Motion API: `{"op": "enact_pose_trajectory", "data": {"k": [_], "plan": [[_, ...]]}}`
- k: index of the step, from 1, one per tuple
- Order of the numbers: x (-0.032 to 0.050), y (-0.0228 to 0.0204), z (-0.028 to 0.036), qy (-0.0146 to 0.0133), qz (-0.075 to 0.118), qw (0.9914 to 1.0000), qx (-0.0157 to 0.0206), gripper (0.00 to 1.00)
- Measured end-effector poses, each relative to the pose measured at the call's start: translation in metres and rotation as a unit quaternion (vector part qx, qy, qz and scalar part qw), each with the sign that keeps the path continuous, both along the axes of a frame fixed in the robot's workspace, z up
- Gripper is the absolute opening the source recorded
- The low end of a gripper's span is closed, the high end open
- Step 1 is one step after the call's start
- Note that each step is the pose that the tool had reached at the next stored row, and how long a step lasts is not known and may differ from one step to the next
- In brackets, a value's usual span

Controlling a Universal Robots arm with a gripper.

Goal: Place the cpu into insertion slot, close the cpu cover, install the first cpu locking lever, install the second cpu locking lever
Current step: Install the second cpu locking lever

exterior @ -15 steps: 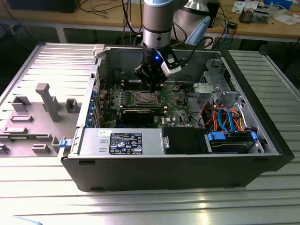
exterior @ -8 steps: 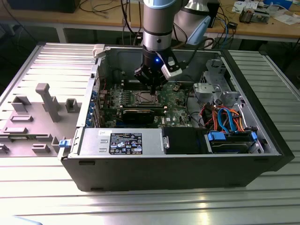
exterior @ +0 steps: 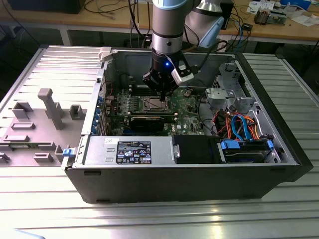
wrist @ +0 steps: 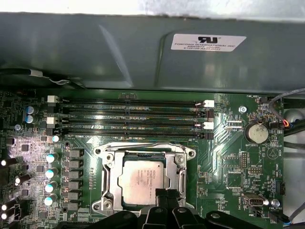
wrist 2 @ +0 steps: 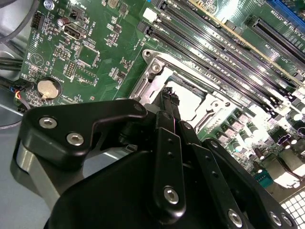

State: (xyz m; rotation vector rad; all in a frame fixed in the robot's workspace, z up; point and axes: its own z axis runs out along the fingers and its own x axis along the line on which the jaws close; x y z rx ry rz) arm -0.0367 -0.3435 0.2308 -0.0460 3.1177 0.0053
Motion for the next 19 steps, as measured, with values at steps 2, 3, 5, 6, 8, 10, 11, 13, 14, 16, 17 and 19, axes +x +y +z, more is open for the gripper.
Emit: {"op": "enact_pose_trajectory", "data": {"k": [2, 3, 5, 6, 8, 10, 11, 13, 14, 16, 17, 19], "plan": [[0.0000, 0.0000, 0.0000, 0.0000, 0.000, 1.00000, 0.0000, 0.11], [0.0000, 0.0000, 0.0000, 0.0000, 0.000, 1.00000, 0.0000, 0.11], [0.0000, -0.0001, 0.0000, 0.0000, 0.000, 1.00000, 0.0000, 0.11], [0.0000, -0.0001, 0.0000, 0.0000, 0.000, 1.00000, 0.0000, 0.11], [0.0000, -0.0003, 0.0028, 0.0000, 0.000, 1.00000, 0.0001, 0.11], [0.0000, -0.0003, 0.0096, 0.0000, 0.000, 1.00000, 0.0004, 0.11], [0.0000, -0.0002, 0.0099, -0.0001, 0.000, 1.00000, 0.0005, 0.11], [0.0001, -0.0008, 0.0100, 0.0000, 0.000, 1.00000, 0.0010, 0.11], [0.0000, -0.0008, 0.0100, 0.0000, 0.000, 1.00000, 0.0010, 0.11], [0.0000, -0.0009, 0.0100, 0.0000, 0.000, 1.00000, 0.0010, 0.11], [0.0000, -0.0009, 0.0100, 0.0000, 0.000, 1.00000, 0.0010, 0.11], [0.0000, -0.0010, 0.0100, 0.0000, 0.000, 1.00000, 0.0010, 0.11]]}}
